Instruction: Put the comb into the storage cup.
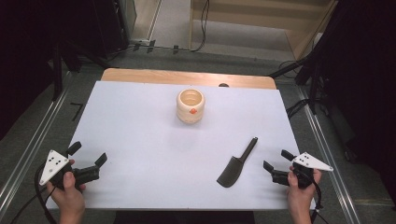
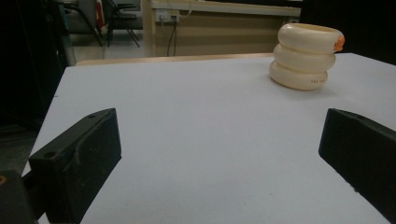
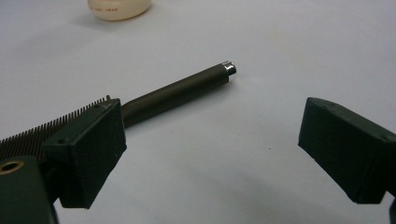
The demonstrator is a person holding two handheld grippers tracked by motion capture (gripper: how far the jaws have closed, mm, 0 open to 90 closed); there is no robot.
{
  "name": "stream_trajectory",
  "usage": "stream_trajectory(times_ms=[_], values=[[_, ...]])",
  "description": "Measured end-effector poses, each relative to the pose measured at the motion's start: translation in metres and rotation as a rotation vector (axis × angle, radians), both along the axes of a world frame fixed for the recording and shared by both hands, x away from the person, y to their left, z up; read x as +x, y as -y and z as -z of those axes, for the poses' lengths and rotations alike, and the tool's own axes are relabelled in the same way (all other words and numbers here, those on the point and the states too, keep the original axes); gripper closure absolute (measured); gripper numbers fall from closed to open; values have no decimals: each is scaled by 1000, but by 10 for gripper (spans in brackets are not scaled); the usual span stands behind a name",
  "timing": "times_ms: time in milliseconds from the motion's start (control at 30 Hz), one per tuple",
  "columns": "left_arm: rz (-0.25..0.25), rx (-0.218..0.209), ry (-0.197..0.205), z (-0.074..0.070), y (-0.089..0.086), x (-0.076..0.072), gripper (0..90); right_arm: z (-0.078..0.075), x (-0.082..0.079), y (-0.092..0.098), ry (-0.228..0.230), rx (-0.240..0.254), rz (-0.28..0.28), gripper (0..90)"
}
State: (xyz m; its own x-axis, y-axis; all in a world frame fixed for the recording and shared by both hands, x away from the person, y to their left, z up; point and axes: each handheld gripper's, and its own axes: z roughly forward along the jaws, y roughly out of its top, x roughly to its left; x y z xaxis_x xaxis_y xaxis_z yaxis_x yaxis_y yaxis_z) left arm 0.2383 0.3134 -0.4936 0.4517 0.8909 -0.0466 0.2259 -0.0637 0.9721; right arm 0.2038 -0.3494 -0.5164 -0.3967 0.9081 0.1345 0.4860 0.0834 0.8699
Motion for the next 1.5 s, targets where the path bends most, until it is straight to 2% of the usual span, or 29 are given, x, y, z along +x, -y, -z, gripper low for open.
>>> stream_trajectory(times_ms=[33, 67, 167, 200, 233, 300, 367, 400, 433, 467, 500, 600, 633, 667, 733, 800, 867, 1100, 1267, 1400, 1433, 1500], values=[[1, 2, 1, 0, 0, 0, 0, 0, 0, 0, -1, -1, -7, 80], [3, 1, 2, 0, 1, -1, 0, 0, 0, 0, -9, -3, -7, 167], [-1, 7, 1, 1, 2, -2, 0, 0, 0, 0, -27, 19, -49, 251], [1, 8, 2, 1, 3, -2, 0, 0, 0, 0, -27, 19, -49, 251], [1, 9, 3, 1, 3, -2, 0, -1, 1, -1, -44, 30, -77, 330], [0, 9, 4, 1, 3, -3, 0, -1, 1, -1, -45, 33, -81, 357], [-3, 7, 4, 1, 2, -3, 0, -3, 3, -3, -66, 31, -96, 404], [-2, 5, 3, 1, 2, -3, 0, -4, 4, -4, -69, 12, -93, 437], [-4, 2, 2, 1, 2, -3, 0, -6, 5, -5, -79, 9, -78, 500], [-5, 2, 2, 1, 2, -3, 0, -7, 5, -5, -77, 18, -83, 598], [-6, 1, 3, 1, 2, -2, 0, -8, 5, -5, -78, 24, -89, 657], [-8, 0, 2, 1, 2, -3, 0, -14, 10, -11, -93, -41, -94, 807], [-9, -1, 2, 2, 2, -3, 0, -15, 12, -12, -98, -50, -106, 850], [-9, 0, 3, 2, 2, -2, 0, -18, 15, -14, -111, -35, -129, 881], [-10, 1, 2, 2, 2, -2, 0, -20, 17, -16, -117, -36, -140, 881], [-9, 0, 3, 2, 2, -3, 0, -23, 22, -21, -136, -74, -131, 881], [-8, 3, 3, 1, 2, -3, 0, -26, 30, -27, -164, -86, -126, 882], [-6, 13, 4, 2, 2, -3, 0, -26, 48, -33, -223, -100, -126, 883], [-5, 16, 3, 2, 3, -3, 0, -27, 61, -35, -227, -115, -134, 883], [-6, 17, 4, 2, 3, -3, 0, -35, 74, -41, -222, -153, -145, 883], [-4, 17, 4, 2, 3, -3, 0, -39, 81, -43, -222, -174, -148, 883], [-3, 15, 3, 2, 3, -3, 0, -40, 85, -43, -221, -181, -147, 883]])
